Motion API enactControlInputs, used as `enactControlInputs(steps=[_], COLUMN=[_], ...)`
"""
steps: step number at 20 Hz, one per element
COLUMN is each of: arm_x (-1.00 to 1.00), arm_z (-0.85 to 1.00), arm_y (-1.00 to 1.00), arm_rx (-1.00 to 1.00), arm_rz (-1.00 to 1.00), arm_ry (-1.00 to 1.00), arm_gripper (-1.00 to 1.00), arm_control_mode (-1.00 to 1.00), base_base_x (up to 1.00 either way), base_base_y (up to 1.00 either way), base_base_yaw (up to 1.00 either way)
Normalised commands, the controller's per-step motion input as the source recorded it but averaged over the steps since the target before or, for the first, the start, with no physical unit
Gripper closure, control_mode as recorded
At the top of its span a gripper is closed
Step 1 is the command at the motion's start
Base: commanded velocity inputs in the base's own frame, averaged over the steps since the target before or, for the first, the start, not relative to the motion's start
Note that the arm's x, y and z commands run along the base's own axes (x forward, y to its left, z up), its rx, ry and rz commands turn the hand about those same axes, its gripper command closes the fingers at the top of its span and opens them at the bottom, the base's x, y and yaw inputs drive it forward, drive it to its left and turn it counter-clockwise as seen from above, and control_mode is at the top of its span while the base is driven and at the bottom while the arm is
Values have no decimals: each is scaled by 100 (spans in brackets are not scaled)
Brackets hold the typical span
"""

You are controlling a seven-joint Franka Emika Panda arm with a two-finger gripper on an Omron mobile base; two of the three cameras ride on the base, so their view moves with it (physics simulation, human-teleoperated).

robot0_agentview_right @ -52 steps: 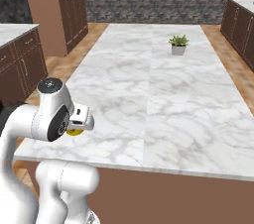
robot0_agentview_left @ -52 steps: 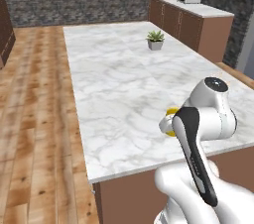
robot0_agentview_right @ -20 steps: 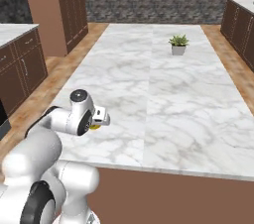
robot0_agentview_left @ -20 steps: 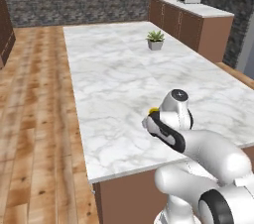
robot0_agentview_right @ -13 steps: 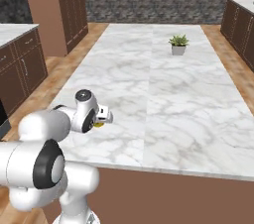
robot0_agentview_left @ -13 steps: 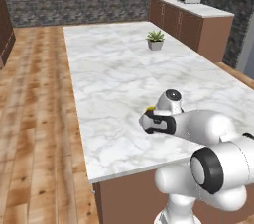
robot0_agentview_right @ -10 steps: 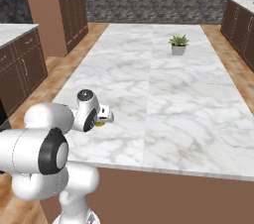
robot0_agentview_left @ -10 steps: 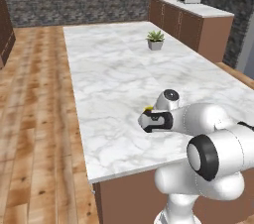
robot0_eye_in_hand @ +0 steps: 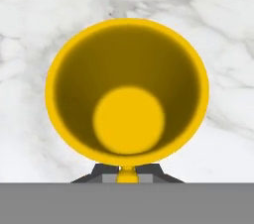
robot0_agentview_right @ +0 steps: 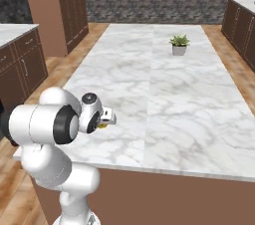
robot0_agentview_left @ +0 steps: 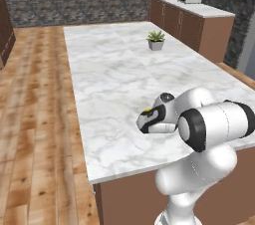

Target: Clear the mugs and bowl far away from the sink.

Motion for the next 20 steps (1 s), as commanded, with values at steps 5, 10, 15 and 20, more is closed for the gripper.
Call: enactControlInputs(steps=[5,10,15,20], arm_x=[35,16,0,-14], arm_z=[-51,-14,9,28], arm_y=[0,0,0,-1], arm_rx=[0,0,0,2], arm_rz=[0,0,0,0], arm_ry=[1,0,0,0], arm_gripper=[-100,-100,-100,-100], arm_control_mode=[-100,-100,-100,-100], base_base_x=[0,0,0,0], base_base_y=[0,0,0,0], base_base_yaw=[0,0,0,0])
